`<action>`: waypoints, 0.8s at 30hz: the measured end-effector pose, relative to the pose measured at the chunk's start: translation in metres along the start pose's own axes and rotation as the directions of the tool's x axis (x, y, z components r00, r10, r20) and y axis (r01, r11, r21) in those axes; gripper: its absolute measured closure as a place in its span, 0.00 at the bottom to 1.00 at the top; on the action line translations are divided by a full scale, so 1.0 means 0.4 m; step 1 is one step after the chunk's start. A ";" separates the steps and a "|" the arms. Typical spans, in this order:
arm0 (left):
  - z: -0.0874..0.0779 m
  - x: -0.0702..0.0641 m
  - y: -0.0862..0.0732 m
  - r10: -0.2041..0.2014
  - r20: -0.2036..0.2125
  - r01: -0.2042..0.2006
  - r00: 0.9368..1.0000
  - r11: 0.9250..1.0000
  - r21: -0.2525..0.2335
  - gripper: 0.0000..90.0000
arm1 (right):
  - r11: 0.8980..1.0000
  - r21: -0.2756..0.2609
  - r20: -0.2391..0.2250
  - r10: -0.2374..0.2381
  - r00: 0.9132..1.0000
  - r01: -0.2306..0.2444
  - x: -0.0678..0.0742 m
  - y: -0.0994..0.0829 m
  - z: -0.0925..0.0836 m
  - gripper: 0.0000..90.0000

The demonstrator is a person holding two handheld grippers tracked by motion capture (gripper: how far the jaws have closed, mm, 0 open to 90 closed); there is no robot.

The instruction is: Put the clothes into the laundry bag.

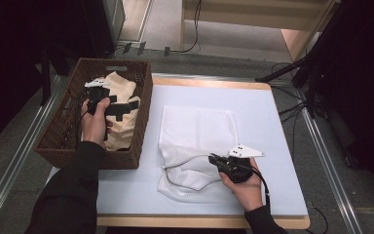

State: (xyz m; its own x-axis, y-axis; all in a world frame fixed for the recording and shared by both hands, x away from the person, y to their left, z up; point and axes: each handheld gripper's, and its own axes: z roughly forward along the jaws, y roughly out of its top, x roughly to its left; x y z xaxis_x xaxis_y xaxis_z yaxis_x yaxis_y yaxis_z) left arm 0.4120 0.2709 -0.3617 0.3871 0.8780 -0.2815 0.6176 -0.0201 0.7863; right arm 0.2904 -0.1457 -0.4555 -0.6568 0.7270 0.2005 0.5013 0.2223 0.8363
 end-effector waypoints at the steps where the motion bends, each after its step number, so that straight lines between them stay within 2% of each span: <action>1: 0.003 0.013 -0.001 -0.010 -0.023 0.010 1.000 1.000 0.014 0.00 | 1.000 0.000 0.000 0.000 1.000 0.000 0.000 0.000 0.000 0.96; 6: 0.017 0.074 -0.005 -0.039 -0.099 0.046 0.994 0.997 0.066 0.00 | 1.000 0.000 0.000 0.001 1.000 -0.001 -0.003 -0.002 0.001 0.96; 7: 0.019 0.084 -0.006 -0.045 -0.124 0.056 0.991 0.995 0.086 0.00 | 1.000 0.002 0.000 0.001 1.000 -0.001 -0.003 -0.003 0.001 0.96; 10: 0.027 0.113 -0.014 -0.075 -0.201 0.109 0.977 0.981 0.162 0.01 | 1.000 0.003 0.000 0.002 1.000 -0.002 -0.004 -0.004 0.001 0.96; 11: 0.032 0.122 -0.018 -0.090 -0.217 0.132 0.972 0.973 0.188 0.02 | 1.000 0.004 0.001 0.002 1.000 -0.002 -0.004 -0.004 0.001 0.96; 13: 0.041 0.136 -0.024 -0.112 -0.267 0.174 0.957 0.960 0.221 0.07 | 1.000 0.006 -0.002 0.001 1.000 -0.001 -0.003 -0.004 0.002 0.96; 14: 0.046 0.140 -0.027 -0.123 -0.292 0.197 0.949 0.950 0.240 0.07 | 1.000 0.006 -0.002 0.001 1.000 -0.001 -0.003 -0.004 0.002 0.96; 15: 0.051 0.143 -0.028 -0.124 -0.303 0.207 0.945 0.944 0.258 0.09 | 1.000 0.007 -0.003 0.000 1.000 0.000 -0.002 -0.004 0.002 0.96; 19: 0.060 0.150 -0.030 -0.115 -0.308 0.215 0.944 0.926 0.310 0.09 | 1.000 0.011 -0.003 -0.001 1.000 0.001 -0.002 -0.006 0.005 0.96; 20: 0.063 0.153 -0.031 -0.102 -0.314 0.211 0.944 0.918 0.336 0.08 | 1.000 0.011 -0.001 -0.002 1.000 0.002 -0.002 -0.007 0.006 0.96; 21: 0.068 0.156 -0.033 -0.085 -0.318 0.205 0.944 0.907 0.369 0.07 | 1.000 0.015 -0.003 -0.004 1.000 0.004 -0.001 -0.008 0.007 0.96; 23: 0.083 0.162 -0.043 -0.062 -0.341 0.212 0.938 0.880 0.424 0.07 | 1.000 0.018 0.000 -0.005 1.000 0.005 -0.001 -0.010 0.009 0.96; 24: 0.089 0.164 -0.048 -0.060 -0.342 0.219 0.938 0.866 0.449 0.07 | 1.000 0.021 -0.001 -0.003 1.000 0.003 0.000 -0.011 0.010 0.96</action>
State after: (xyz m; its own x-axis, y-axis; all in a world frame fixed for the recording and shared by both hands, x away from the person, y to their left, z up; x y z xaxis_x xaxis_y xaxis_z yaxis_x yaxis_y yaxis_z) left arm 0.4501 0.3119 -0.4149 0.0924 0.9881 -0.1232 0.9270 -0.0402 0.3728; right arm 0.2905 -0.1443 -0.4612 -0.6588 0.7258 0.1980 0.5106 0.2381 0.8262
